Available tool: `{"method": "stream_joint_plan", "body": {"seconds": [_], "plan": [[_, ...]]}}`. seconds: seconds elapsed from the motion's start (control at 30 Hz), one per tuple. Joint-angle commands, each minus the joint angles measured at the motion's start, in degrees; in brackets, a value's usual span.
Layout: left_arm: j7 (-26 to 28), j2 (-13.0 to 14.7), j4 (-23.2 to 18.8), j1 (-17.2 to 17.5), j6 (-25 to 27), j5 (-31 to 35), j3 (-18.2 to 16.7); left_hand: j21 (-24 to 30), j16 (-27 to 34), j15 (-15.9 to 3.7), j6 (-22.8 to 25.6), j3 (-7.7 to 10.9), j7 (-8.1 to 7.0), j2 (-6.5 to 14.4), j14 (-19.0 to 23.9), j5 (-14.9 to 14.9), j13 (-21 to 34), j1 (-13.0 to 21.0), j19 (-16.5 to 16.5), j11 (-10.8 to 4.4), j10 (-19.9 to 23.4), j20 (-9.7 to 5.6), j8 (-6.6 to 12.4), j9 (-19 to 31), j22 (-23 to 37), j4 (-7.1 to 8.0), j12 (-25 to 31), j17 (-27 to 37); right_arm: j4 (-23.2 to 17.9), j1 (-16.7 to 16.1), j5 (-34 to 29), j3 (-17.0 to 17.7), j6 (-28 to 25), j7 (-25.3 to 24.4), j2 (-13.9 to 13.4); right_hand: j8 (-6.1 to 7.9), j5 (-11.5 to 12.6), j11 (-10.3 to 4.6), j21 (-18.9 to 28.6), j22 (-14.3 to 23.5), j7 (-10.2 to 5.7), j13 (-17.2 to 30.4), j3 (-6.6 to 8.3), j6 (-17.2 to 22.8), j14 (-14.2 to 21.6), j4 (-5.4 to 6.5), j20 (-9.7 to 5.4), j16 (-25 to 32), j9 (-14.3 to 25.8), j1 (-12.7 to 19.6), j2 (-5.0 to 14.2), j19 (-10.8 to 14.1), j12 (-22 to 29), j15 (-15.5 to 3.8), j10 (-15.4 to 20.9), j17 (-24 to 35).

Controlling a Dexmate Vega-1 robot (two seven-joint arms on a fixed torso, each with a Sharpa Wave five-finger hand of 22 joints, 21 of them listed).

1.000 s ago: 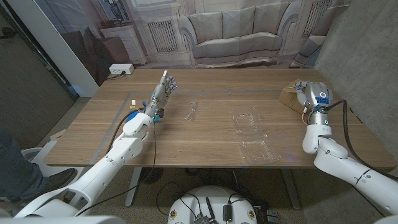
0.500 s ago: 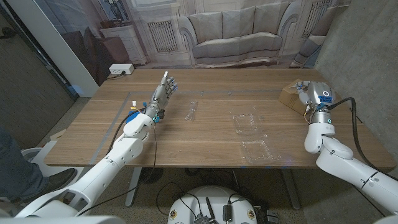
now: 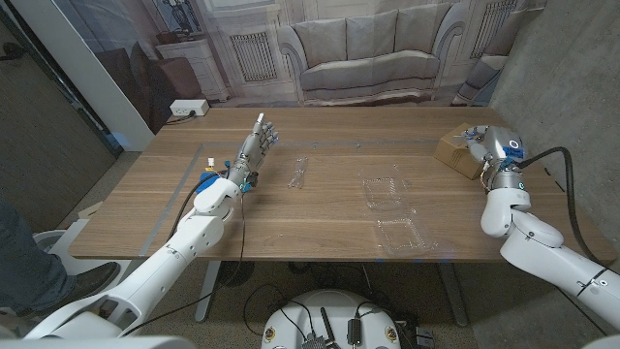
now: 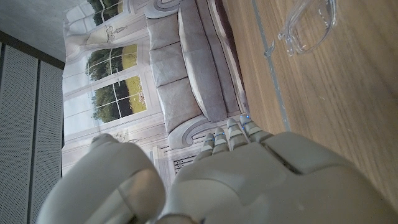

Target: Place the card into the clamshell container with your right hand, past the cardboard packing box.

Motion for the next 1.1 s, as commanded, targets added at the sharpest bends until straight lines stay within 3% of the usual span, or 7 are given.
{"method": "stream_joint_plan", "body": {"seconds": [0.03,0.77,1.1], "plan": [[-0.04,-0.35,0.46,-0.60,0.32,0.31,0.37,-0.30,0.11,0.05,0.36,-0.31,0.19,0.34,-0.38,0.06,0.15,0.00,0.04,-0.18,-0.11,-0.94,-0.21,0.23,0.30,-0.04,-0.15,0.12,-2.51,-2.65,1.26,2.91,3.66,1.11,-1.24,0.33,0.48,-0.06,-0.13,0.22,-0.42,0.22,-0.05,-0.01,-0.06,0.50,-9.51,-0.26,0.35,0.43,0.04,-0.25,0.44,-3.92,-0.14,0.16],[0.10,-1.19,1.61,-1.43,-0.16,0.56,0.54,-0.71,0.09,0.08,0.35,-0.51,0.23,0.40,-0.42,0.05,0.15,0.16,0.19,-0.18,-0.15,-0.92,-0.22,0.23,0.32,-0.13,-0.16,0.11,-2.77,-4.06,1.30,5.25,13.21,5.14,-3.48,0.27,0.80,-0.10,0.01,0.30,-0.46,0.30,-0.40,0.15,-0.10,0.82,-9.43,-0.27,0.71,0.48,-0.06,-0.68,0.45,-3.92,-0.41,0.46],[-0.15,-1.40,2.22,-2.07,-0.14,0.64,0.65,-0.88,0.09,0.09,0.33,-0.61,0.17,0.43,-0.43,0.04,0.15,0.21,0.24,-0.15,-0.16,-0.91,-0.23,0.23,0.32,-0.16,-0.16,0.12,-2.63,-4.68,1.29,6.43,17.05,5.21,-2.70,0.18,0.90,-0.12,0.06,0.34,-0.47,0.37,-0.54,0.18,-0.29,0.97,-9.46,-0.36,0.74,0.43,-0.07,-0.82,0.48,-3.89,-0.51,0.54]]}}
